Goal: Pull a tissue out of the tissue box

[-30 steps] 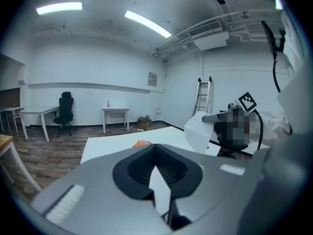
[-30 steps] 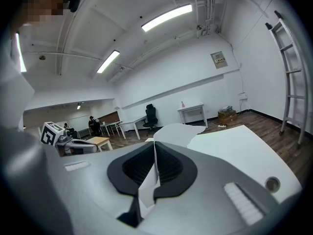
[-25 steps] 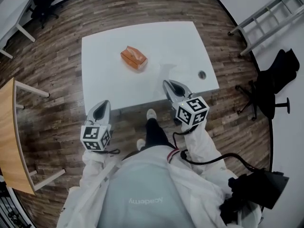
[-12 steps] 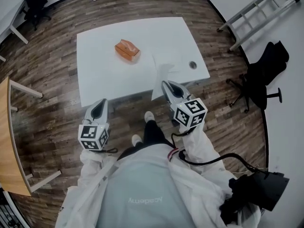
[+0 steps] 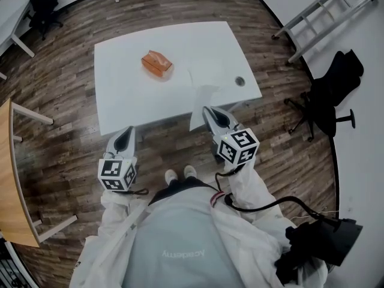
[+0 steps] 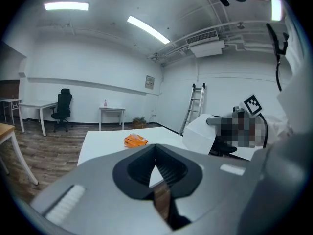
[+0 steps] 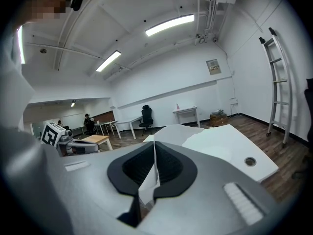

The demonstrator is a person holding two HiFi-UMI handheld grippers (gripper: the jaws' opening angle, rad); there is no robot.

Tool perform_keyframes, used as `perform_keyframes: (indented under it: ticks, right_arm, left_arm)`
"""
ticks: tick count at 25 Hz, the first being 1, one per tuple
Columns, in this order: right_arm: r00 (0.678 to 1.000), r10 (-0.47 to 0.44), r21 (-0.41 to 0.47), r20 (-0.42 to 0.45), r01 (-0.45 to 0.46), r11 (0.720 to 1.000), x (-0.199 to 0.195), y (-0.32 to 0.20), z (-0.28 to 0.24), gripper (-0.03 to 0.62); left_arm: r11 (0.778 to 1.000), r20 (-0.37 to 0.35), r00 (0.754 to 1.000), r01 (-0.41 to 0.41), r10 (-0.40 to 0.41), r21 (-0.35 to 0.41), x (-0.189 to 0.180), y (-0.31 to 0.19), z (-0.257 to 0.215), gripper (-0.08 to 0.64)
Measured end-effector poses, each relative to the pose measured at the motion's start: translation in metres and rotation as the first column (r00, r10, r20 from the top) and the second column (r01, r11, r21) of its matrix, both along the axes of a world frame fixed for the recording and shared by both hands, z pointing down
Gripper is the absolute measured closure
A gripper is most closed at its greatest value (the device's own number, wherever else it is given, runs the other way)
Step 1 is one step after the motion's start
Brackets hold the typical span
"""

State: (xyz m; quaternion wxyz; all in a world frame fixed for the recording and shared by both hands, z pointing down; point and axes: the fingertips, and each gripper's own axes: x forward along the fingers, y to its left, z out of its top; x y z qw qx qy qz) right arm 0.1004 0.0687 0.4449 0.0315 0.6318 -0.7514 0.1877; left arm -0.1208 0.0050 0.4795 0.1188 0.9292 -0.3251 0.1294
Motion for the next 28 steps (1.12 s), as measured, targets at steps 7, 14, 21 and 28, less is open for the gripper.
perform_keyframes:
  ticks: [7, 14, 21, 28]
  right_arm:
    - [1.0, -0.005, 0.023, 0.009, 0.004, 1.0, 0.009, -0.006, -0.001, 0.592]
    - [0.999, -0.025, 0.021, 0.03, 0.024, 1.0, 0.016, -0.008, 0.004, 0.591]
    - [0.999, -0.034, 0.023, 0.036, 0.034, 0.999, 0.025, -0.01, 0.005, 0.592]
    - [0.999, -0.025, 0.018, 0.038, 0.024, 1.0, 0.03, -0.015, 0.008, 0.592]
  left_arm:
    - [1.0, 0.021, 1.0, 0.01, -0.011, 0.021, 0.012, -0.003, -0.009, 0.56]
    - [0.999, 0.03, 0.999, 0.036, -0.037, 0.034, 0.025, -0.005, -0.013, 0.56]
    - [0.998, 0.03, 0.998, 0.046, -0.047, 0.035, 0.034, -0.006, -0.013, 0.56]
    - [0.998, 0.025, 0.999, 0.046, -0.047, 0.036, 0.037, -0.01, -0.011, 0.56]
